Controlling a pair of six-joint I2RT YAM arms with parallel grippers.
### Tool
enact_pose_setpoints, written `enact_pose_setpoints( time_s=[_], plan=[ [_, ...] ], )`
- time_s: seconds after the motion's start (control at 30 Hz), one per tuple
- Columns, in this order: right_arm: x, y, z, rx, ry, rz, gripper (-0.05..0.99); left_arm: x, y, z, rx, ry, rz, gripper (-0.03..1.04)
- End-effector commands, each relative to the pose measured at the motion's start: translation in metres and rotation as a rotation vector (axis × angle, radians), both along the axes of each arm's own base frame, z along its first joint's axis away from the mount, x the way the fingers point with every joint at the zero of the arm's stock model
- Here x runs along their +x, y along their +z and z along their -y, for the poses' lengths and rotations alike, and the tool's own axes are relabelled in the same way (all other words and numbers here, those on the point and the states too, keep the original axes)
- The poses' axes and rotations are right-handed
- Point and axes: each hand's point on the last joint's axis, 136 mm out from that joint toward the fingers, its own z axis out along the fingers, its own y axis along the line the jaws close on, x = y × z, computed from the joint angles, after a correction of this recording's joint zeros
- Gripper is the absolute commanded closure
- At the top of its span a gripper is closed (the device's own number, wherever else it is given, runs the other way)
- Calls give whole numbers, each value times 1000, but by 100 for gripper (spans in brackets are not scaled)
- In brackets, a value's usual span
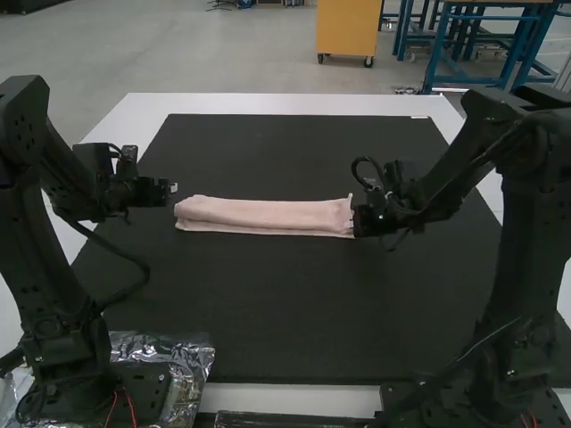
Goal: Fold the towel.
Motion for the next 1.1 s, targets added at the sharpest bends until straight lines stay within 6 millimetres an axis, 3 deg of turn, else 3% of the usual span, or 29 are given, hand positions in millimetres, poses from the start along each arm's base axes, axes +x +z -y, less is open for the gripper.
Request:
enact_pose_setpoints(
  time_s=[0.0,0.07,0.17,0.2,0.33,0.47,0.57,0.83,1.07],
  plan=[
    [10,22,41,-17,-66,67,96,8,28,-6,7,7,69,4],
    [12,23,51,-11,-81,69,96,8,30,-4,8,4,74,4],
    [10,22,49,-13,-65,72,95,8,29,-4,8,2,72,4],
    [10,21,49,-13,-65,68,87,8,28,-3,7,1,71,4],
    [10,20,42,-7,-62,62,37,6,25,-2,4,1,59,4],
    [12,25,40,-23,-64,79,14,3,21,-2,4,1,49,4],
    [19,35,42,-33,-74,112,4,1,19,-1,10,-2,47,4],
    [40,69,46,-45,-98,213,4,1,19,-1,10,-2,48,4],
    [41,61,47,-74,-96,210,4,1,19,-1,13,-5,49,4]
  ],
)
